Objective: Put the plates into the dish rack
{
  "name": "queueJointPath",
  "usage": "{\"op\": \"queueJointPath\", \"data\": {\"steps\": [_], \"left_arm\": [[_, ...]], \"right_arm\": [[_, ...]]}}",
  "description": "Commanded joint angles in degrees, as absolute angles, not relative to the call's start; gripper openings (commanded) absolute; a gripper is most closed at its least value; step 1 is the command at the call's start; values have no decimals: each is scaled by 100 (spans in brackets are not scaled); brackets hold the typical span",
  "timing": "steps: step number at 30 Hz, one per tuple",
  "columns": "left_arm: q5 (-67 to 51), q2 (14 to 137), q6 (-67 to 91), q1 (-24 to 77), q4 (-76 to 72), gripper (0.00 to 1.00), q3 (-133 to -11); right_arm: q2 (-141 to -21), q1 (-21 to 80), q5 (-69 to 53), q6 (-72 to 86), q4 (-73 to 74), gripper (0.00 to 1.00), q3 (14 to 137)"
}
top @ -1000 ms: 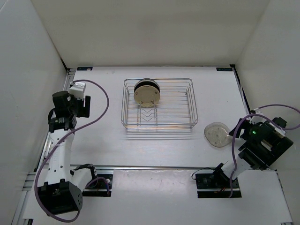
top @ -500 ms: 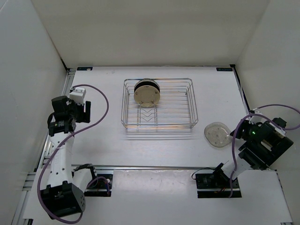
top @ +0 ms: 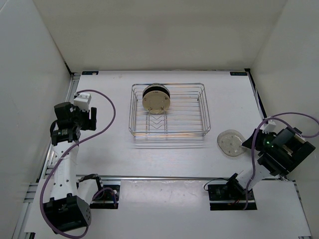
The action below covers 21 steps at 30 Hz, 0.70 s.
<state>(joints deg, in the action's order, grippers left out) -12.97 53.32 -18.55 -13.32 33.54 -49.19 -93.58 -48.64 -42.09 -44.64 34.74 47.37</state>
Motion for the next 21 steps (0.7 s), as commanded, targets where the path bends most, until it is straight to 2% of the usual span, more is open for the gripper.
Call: {"op": "queueJointPath", "data": {"steps": [1, 6, 12, 15, 21], "left_arm": [[-1459, 5203, -1811, -1397, 3393, 82, -4975], [-1459, 5203, -1811, -1397, 3445, 82, -5027], [-1512, 5203, -1811, -1397, 3445, 82, -5027], [-1512, 5203, -1811, -1397, 3445, 82, -5027], [-1512, 5203, -1811, -1397, 3445, 82, -5027]], "right_arm": [[-9554, -4878, -4245, -4693, 3823, 48, 4808], [-9606, -4878, -4245, -4754, 3875, 38, 4808], [-9668, -4878, -4245, -4755, 3937, 19, 4808], [-9668, -4878, -4245, -4755, 3938, 2, 4808], [-9396, -4878, -4245, -4685, 3938, 0, 4860]]}}
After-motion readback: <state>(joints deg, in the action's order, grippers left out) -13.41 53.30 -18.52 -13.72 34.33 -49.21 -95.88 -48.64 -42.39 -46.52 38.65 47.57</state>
